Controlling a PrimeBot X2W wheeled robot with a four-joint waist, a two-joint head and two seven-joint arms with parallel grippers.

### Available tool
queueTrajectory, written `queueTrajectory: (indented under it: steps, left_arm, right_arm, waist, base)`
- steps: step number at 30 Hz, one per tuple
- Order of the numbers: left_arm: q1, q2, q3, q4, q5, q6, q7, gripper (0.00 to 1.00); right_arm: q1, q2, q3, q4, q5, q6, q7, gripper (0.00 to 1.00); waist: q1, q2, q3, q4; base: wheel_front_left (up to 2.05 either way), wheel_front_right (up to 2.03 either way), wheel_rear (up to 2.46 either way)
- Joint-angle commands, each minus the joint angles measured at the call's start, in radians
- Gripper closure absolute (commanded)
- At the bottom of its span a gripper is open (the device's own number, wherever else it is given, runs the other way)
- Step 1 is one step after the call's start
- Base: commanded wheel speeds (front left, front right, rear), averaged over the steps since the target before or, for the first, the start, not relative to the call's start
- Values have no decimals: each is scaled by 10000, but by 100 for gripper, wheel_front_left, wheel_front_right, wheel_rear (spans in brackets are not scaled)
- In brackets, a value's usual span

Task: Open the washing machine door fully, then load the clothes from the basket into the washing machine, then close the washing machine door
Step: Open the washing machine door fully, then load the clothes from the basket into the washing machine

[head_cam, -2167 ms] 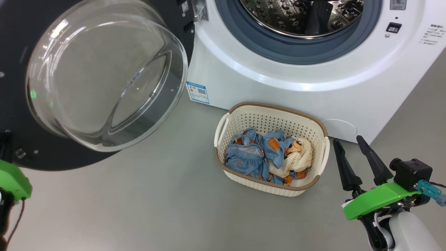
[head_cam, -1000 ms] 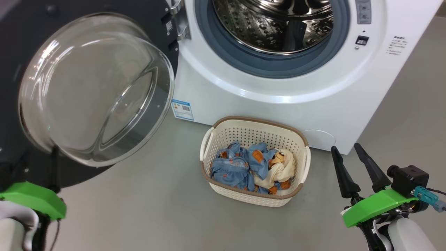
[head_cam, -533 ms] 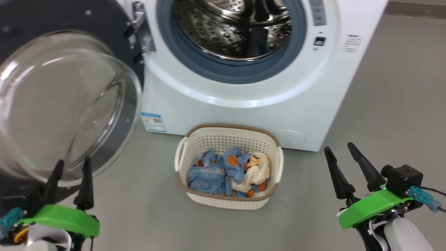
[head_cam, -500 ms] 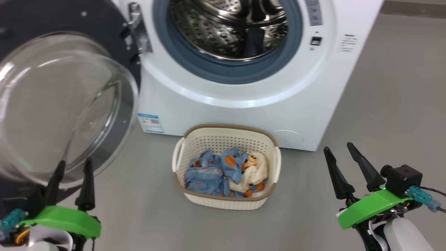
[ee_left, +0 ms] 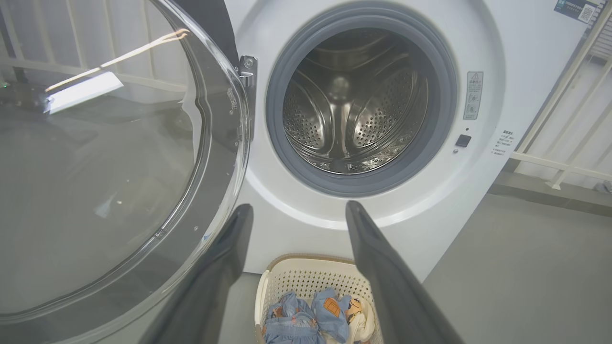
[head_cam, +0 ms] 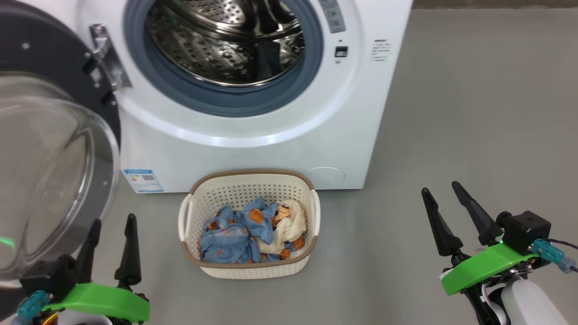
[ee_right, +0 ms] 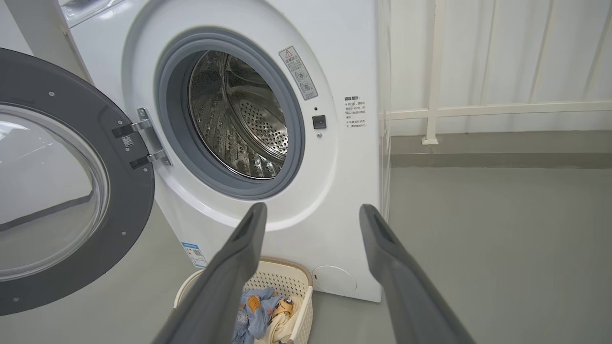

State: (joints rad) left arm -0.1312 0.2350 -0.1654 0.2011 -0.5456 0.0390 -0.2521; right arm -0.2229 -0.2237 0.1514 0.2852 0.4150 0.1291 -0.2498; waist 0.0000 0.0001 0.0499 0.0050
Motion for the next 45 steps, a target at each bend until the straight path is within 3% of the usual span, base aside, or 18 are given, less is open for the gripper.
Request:
queueTrajectory:
  steps: [1,34,45]
  left_arm:
    - [-127,227,450,-360,120,-54,-95,0]
    - [-4,-136,910,-517,624,-606,-97,0]
    - [-102,-182,971,-402,670,-699,-97,0]
  right_arm:
    - [-201,-149,210,-282,-32,16,-120,0]
    - [-362,-156,-43,-280,-119,16,-120,0]
    - [-354,-124,-78,-295,-130,16,-120,0]
  waist:
    - [0,-1,51,-312]
    - [0,-1,134,-499]
    - [0,-1,171,-502]
  base:
    - [0,0,0]
    - [1,-1,0]
    - [96,-96,0]
